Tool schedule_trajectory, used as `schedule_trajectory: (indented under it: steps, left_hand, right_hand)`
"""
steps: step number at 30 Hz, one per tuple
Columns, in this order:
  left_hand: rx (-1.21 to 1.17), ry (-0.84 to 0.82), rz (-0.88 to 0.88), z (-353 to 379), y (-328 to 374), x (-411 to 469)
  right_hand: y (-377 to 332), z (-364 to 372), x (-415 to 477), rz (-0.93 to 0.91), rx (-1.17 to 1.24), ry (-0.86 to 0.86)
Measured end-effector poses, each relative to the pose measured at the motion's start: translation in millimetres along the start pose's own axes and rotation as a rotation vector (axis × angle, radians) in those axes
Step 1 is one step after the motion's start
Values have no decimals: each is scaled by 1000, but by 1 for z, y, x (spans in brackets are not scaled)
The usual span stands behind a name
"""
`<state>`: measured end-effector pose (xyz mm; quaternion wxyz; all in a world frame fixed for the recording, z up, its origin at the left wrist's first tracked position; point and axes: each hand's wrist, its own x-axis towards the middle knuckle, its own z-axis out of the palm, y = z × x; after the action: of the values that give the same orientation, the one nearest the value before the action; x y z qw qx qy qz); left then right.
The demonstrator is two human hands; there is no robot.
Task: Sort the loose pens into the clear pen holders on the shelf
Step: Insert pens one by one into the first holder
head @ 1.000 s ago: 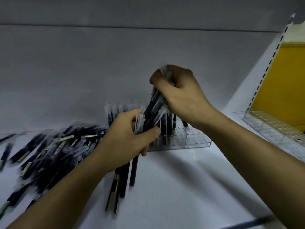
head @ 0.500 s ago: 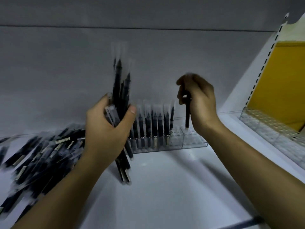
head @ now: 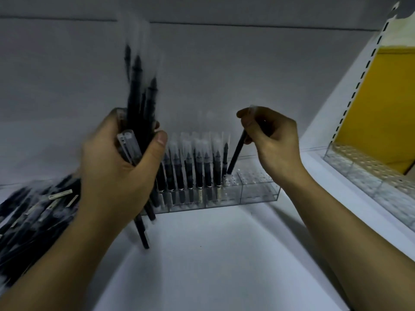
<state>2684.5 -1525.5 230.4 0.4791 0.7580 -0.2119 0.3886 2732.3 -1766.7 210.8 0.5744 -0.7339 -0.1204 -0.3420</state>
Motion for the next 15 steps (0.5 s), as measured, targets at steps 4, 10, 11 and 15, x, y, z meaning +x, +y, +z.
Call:
schedule_trajectory:
  steps: [4, 10, 11, 15]
  left_hand:
    - [6, -69, 0, 9, 3, -7]
    - [-57, -43, -7, 13, 4, -13]
    - [-59, -43, -15, 13, 4, -14]
    - [-111, -44, -89, 14, 1, -17]
  right_hand:
    - [3, 4, -2, -77, -93, -59]
    - [8, 9, -9, -102, -244, -124]
    - [7, 9, -11, -115, -254, -130]
    - [6, 9, -15, -155, -284, -150]
